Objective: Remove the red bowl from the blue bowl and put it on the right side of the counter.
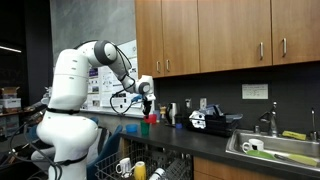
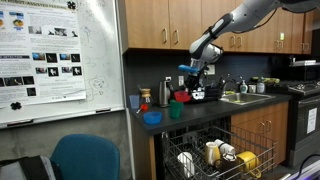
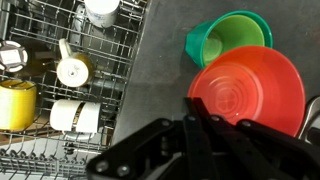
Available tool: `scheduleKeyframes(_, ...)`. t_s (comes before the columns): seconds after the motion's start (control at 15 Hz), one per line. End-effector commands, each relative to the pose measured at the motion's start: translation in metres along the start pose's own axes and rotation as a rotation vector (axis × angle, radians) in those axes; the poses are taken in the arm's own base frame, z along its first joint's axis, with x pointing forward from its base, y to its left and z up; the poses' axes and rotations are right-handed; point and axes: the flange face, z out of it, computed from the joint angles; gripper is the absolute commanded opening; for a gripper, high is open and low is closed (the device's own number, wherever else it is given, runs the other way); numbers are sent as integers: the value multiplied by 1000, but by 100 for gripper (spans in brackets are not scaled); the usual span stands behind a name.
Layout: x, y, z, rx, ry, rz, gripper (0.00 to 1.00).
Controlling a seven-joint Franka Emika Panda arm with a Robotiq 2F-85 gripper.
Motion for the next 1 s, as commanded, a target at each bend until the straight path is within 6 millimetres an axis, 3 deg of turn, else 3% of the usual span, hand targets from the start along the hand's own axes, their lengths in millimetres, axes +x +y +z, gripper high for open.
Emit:
scheduleKeyframes(0.0, 4, 32, -7, 14, -5, 92, 1)
scheduleKeyframes(0.27, 5, 41, -8, 67, -33, 109, 1)
scheduleKeyframes(0.93, -11, 14, -6, 110, -71, 35, 1)
